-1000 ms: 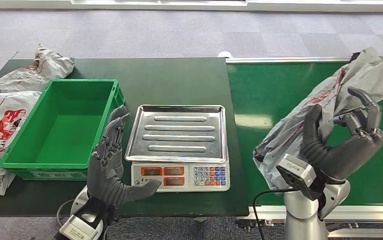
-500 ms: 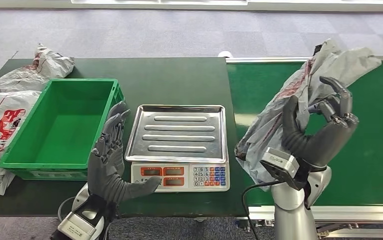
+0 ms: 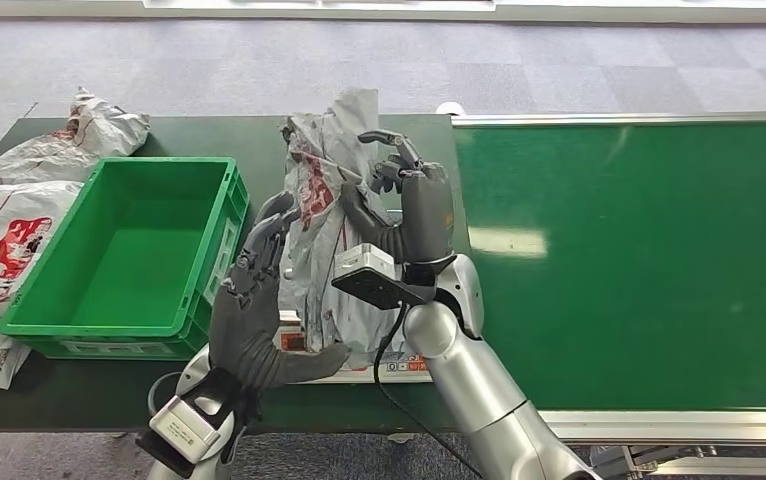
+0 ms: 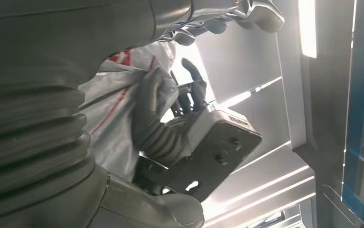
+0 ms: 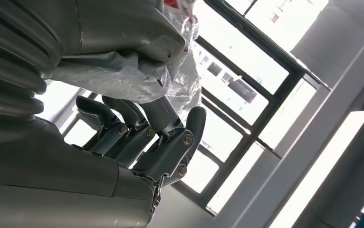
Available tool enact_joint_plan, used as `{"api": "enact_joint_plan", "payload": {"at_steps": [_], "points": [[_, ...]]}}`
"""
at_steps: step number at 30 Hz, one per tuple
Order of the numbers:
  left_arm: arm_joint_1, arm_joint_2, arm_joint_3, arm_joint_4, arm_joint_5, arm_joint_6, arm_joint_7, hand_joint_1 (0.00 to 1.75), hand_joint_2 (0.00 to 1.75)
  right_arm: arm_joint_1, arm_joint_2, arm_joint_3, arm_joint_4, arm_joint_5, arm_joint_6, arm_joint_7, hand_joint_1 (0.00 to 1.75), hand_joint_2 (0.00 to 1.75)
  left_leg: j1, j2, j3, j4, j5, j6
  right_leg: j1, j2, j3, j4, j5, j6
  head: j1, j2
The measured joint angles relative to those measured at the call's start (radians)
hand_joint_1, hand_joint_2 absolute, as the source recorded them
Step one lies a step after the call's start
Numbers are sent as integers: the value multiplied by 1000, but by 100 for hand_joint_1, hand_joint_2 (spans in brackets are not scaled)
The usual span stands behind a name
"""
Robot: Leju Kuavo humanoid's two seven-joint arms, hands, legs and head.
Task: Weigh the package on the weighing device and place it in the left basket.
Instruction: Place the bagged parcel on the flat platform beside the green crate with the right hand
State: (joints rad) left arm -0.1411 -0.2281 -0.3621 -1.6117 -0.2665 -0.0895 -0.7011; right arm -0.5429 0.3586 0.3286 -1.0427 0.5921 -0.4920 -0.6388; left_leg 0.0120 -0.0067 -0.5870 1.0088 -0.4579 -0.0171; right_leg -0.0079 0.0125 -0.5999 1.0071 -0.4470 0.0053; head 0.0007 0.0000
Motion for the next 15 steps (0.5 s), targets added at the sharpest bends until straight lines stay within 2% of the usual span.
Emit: {"api": "enact_joint_plan", "payload": {"at_steps": [7,15], "points": [[-6,3,-2,32,0,3,0,0,175,-24,6,11,112,-29,-2,-25,175,175,-1,0,0,0,0,0,0,0,0,0,0,0,0,0],[-9,3,-2,52,0,3,0,0,175,-34,8,11,155,-30,-3,-25,175,175,-1,0,0,0,0,0,0,0,-1,0,0,0,0,0]]}}
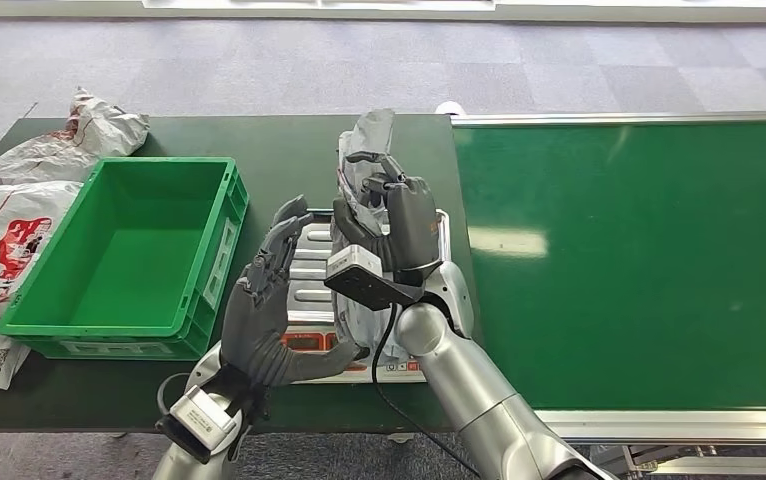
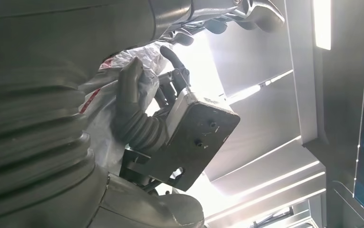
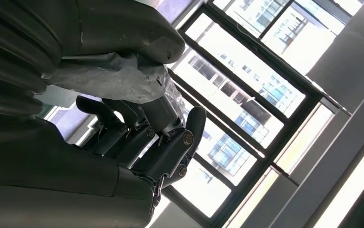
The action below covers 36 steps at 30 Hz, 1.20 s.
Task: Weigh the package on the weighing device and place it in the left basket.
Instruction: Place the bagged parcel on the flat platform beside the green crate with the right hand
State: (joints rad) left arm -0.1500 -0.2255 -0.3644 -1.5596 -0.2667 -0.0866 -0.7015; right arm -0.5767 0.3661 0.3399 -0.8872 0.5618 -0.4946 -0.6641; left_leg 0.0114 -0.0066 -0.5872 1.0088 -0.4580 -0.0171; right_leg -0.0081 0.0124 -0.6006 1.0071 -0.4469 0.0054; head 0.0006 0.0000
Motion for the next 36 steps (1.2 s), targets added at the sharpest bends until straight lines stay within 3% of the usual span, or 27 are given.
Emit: {"api": "enact_joint_plan", "payload": {"at_steps": [2,4,6,8,15,23,30,33,36], "points": [[-2,0,0,3,0,0,0,0,175,-1,0,0,7,-4,-2,0,175,175,0,0,0,0,0,0,0,0,0,0,0,0,0,0],[-4,0,0,7,-2,0,0,0,175,-5,1,1,17,-15,-10,-2,87,175,0,0,0,0,0,0,0,0,0,0,0,0,0,0],[-5,0,0,9,-5,0,0,0,175,-12,2,2,34,-23,-28,2,0,87,0,0,0,0,0,0,0,0,0,0,0,0,0,0],[-6,0,0,11,-10,0,0,0,175,-23,2,3,61,-15,-55,24,0,0,0,0,0,0,0,0,0,0,0,0,0,0,0,0],[-1,0,1,12,-29,-1,0,0,175,-63,0,2,155,92,-133,166,0,0,0,0,0,0,0,0,0,0,0,0,0,0,0,0],[10,-1,4,12,-49,-19,0,0,175,-65,-14,-22,161,178,-112,255,0,0,0,0,0,0,0,0,0,0,0,0,0,0,0,0],[24,-1,12,-9,-58,-24,-1,0,175,-60,-19,-45,140,230,-24,327,0,0,0,0,0,0,0,0,0,0,0,0,0,0,0,0],[31,-1,15,-22,-60,-30,1,0,175,-36,-21,-58,71,216,-73,282,0,0,0,0,0,0,0,0,0,0,0,0,0,0,0,0],[39,-4,15,-29,-61,-41,10,0,175,27,-18,-97,-91,168,-178,145,0,0,0,-1,-1,0,0,0,0,-1,0,0,0,0,0,0]]}}
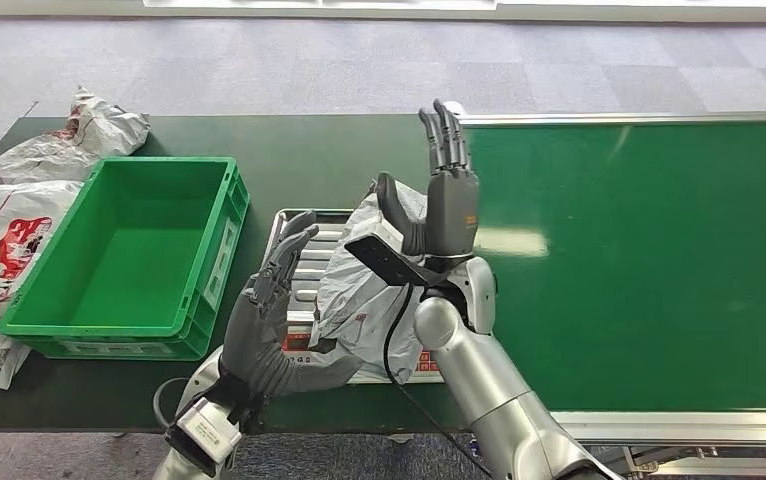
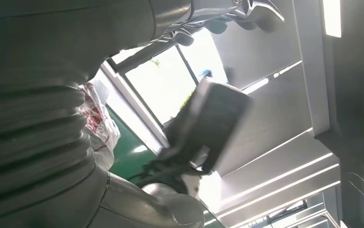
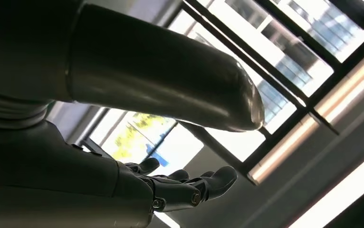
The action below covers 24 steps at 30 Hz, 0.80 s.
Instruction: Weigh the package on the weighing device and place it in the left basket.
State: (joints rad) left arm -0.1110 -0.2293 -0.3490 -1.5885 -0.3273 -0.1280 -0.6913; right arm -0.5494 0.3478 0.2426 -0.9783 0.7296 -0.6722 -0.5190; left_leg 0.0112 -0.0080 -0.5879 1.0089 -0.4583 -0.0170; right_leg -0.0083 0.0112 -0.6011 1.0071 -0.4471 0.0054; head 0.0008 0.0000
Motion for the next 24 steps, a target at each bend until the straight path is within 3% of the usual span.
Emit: {"api": "enact_joint_plan", "payload": {"at_steps": [2,7,11,14,19,24], "points": [[3,-2,0,-1,1,-2,5,0,175,38,4,-33,-108,-19,-24,-58,0,0,0,0,0,0,-1,0,0,0,0,0,0,0,0,0],[4,-6,0,-4,4,-2,10,0,175,97,7,-80,-275,-54,-29,-103,0,0,-1,0,0,0,-1,0,0,0,0,0,0,0,0,0],[1,-10,13,20,0,30,50,0,175,175,7,-116,-524,-114,-30,-173,0,175,-1,-2,0,0,-1,1,0,-3,0,0,0,0,0,0],[-22,-10,45,87,-63,139,116,0,175,228,9,-120,-738,-119,-30,-180,0,175,-1,-2,0,0,-1,1,0,-3,0,0,0,0,0,0],[-104,-10,95,231,-304,358,312,0,175,266,8,-113,-960,-96,-29,-181,0,175,-1,-2,0,0,-1,1,0,-3,0,0,0,0,0,0],[-193,-9,108,365,-469,398,441,0,175,273,6,-90,-1040,-97,-28,-181,0,175,-1,-1,0,0,0,1,0,-3,0,0,0,1,0,0]]}}
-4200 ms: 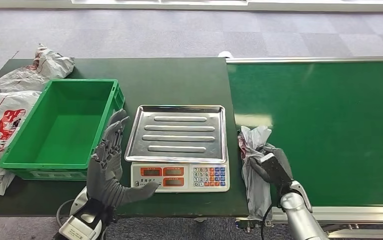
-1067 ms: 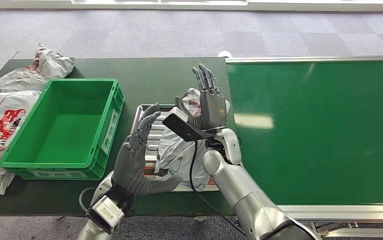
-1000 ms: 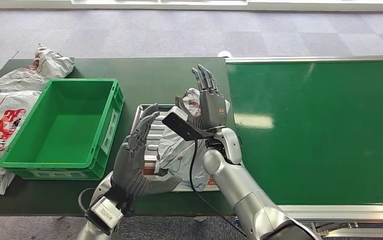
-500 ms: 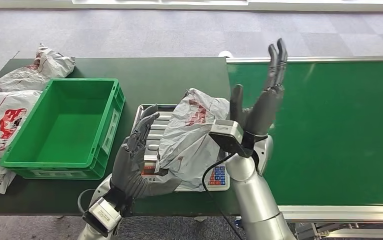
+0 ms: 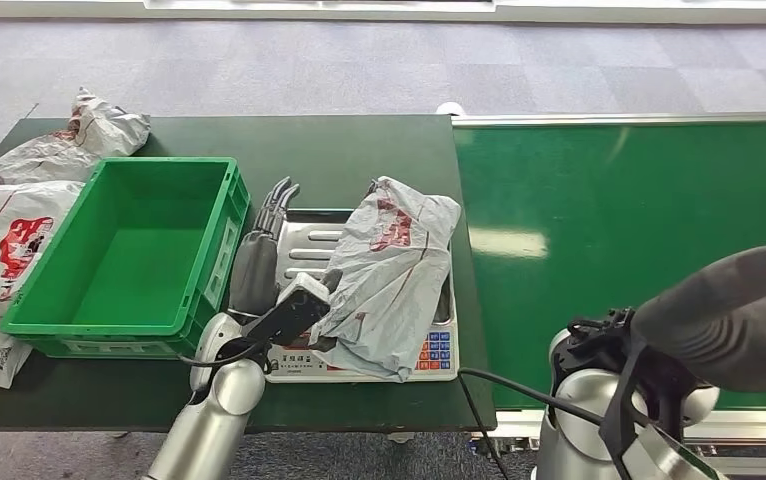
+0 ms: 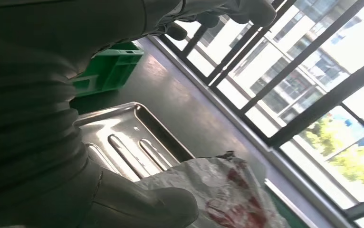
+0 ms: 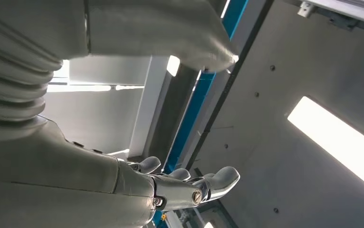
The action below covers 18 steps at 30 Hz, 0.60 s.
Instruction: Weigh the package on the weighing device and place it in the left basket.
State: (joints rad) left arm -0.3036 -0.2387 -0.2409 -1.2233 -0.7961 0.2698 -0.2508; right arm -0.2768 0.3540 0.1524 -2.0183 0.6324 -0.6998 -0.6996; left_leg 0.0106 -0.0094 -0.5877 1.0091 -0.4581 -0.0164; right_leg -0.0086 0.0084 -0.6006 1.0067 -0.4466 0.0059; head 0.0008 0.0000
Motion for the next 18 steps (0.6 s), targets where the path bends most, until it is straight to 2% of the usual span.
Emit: {"api": "enact_joint_plan", "payload": {"at_steps": [3,9,14,18], "points": [[-83,0,1,118,-82,-12,51,0,175,-4,0,26,-6,-12,2,0,0,175,0,0,0,0,1,0,0,0,0,0,1,0,0,0],[-251,-4,0,387,-172,-46,73,0,175,-11,0,68,-6,-32,2,1,0,175,0,0,0,0,1,0,0,0,0,0,1,0,0,0],[-322,-19,-8,529,-205,-57,72,0,175,-15,0,84,2,-28,2,1,0,175,0,0,-1,0,1,0,0,0,0,0,1,0,0,0],[-353,-28,-10,594,-203,-57,66,0,175,-17,0,91,9,-23,2,1,0,175,0,0,-1,0,1,0,0,0,0,0,1,0,0,0]]}}
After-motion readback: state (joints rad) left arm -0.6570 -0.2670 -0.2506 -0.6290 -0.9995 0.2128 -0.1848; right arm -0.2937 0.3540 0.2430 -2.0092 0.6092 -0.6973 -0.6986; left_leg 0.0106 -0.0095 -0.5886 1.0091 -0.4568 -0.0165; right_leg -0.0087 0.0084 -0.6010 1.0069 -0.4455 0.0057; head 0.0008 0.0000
